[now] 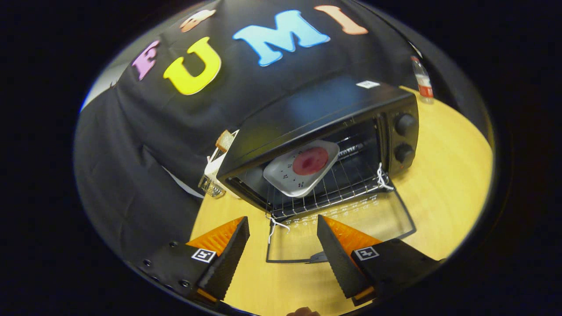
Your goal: Open the toaster oven, put the food inside, and close the toaster oven door.
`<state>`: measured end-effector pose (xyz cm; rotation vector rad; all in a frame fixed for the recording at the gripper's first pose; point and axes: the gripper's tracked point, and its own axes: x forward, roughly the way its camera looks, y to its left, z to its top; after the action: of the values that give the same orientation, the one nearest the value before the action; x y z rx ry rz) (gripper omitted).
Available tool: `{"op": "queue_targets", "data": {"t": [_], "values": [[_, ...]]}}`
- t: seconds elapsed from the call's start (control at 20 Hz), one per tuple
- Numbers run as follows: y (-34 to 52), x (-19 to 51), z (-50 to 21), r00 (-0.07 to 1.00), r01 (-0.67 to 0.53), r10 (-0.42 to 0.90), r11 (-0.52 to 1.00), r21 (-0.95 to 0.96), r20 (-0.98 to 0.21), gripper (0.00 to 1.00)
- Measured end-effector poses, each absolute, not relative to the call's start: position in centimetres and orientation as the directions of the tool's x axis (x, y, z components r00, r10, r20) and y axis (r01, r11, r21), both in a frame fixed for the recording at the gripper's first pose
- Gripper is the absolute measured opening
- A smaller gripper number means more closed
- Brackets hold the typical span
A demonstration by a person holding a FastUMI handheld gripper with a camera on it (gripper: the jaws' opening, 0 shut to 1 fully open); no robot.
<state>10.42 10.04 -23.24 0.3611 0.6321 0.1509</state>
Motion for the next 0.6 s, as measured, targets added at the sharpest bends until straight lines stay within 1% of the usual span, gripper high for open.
{"op": "queue_targets", "data": {"t": [0.1, 0.25, 0.4, 0.5, 0.6], "values": [[9.9, 9.8, -23.0, 0.804, -0.069, 0.228, 0.953, 0.294, -0.549, 0.98], [9.1, 8.7, -23.5, 0.802, -0.084, 0.167, 0.982, 0.169, -0.573, 0.98], [8.1, 6.9, -25.4, 0.766, -0.086, 0.098, 0.995, 0.050, -0.635, 0.98], [7.6, 6.0, -26.8, 0.749, -0.077, 0.059, 0.997, 0.002, -0.660, 0.99], [7.4, 4.9, -28.6, 0.702, -0.072, 0.032, 0.997, -0.026, -0.711, 0.98]]}}
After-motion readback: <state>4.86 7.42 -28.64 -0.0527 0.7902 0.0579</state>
